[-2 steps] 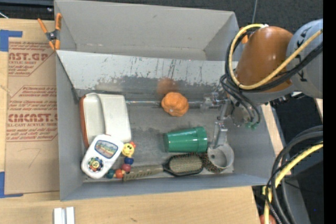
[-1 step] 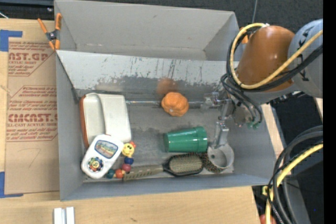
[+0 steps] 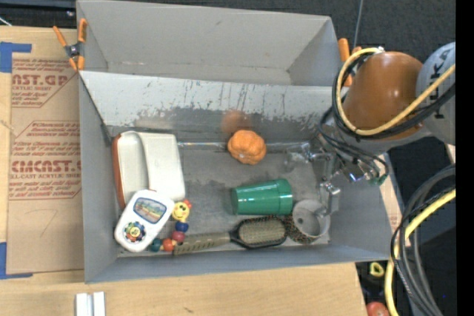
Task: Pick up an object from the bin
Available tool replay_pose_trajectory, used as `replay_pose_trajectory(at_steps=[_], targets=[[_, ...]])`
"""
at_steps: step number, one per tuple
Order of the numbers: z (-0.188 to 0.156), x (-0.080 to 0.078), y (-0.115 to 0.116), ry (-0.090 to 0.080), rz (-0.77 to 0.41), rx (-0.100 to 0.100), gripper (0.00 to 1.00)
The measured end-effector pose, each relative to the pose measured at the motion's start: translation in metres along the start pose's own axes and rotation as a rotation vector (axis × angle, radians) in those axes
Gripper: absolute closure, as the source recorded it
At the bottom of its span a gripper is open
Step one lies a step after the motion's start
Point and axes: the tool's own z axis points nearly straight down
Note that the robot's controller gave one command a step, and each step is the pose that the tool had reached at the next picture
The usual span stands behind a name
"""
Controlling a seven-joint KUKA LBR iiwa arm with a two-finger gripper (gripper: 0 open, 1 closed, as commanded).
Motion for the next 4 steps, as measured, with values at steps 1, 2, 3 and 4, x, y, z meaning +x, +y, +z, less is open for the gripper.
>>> replay_pose_trajectory(at_steps=[1, 2, 3, 4], targets=[[0.019, -0.044, 0.073, -0.004, 0.179, -0.001, 0.0], [0.05, -0.037, 0.081, -0.005, 0.091, 0.004, 1.0], [0.05, -0.037, 0.081, -0.005, 0.091, 0.004, 1.0], [-0.053, -0.036, 0.083, 0.0, 0.069, 0.002, 1.0]])
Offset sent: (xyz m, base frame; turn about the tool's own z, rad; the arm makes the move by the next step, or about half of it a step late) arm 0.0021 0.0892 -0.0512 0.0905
